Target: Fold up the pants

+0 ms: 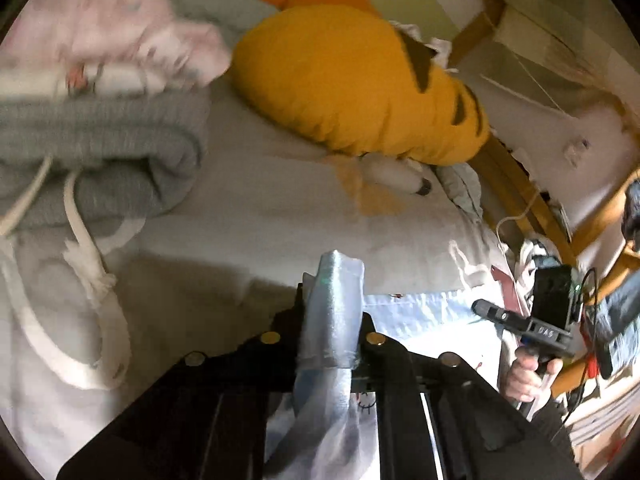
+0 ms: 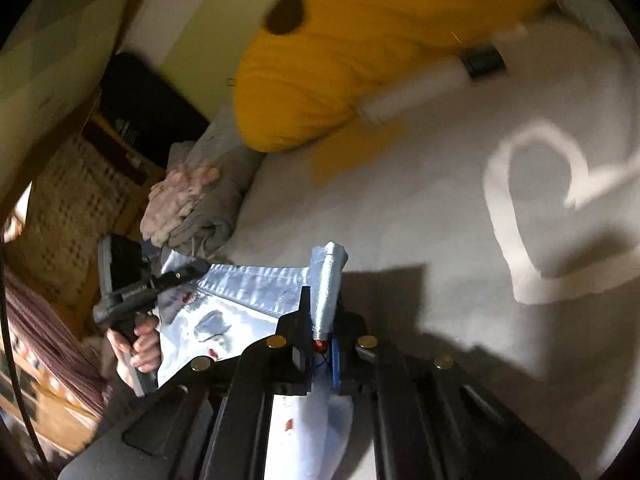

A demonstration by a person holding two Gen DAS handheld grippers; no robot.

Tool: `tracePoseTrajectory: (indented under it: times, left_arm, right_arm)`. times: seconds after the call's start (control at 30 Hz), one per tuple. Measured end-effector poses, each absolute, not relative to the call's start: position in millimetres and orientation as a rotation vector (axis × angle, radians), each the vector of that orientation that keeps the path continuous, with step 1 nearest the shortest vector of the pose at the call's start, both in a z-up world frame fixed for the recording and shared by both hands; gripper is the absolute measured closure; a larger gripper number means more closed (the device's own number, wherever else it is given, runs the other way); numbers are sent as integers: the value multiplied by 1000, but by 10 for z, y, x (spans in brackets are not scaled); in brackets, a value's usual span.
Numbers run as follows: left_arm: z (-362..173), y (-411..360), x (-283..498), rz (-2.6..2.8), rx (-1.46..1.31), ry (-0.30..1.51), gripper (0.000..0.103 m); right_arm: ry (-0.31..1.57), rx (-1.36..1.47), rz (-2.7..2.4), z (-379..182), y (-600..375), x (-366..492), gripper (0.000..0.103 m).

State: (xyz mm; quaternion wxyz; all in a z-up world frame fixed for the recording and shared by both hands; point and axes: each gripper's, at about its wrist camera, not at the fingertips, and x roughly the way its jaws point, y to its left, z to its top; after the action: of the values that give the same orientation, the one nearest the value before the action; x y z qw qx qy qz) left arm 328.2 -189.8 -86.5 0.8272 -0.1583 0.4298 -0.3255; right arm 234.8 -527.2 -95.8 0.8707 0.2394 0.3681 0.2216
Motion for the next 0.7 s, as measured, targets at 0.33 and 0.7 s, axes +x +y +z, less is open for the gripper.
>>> tracePoseTrajectory:
  times: [0.33, 0.7]
  left_arm:
    - [-90, -1683, 2590, -767, -251, 816, 93]
    - [-48, -1470, 1740, -799, -226, 820, 93]
  right_arm:
    - [661, 446, 510, -195, -5157, 1482, 97]
    - [680, 386, 497, -103, -4920, 667, 97]
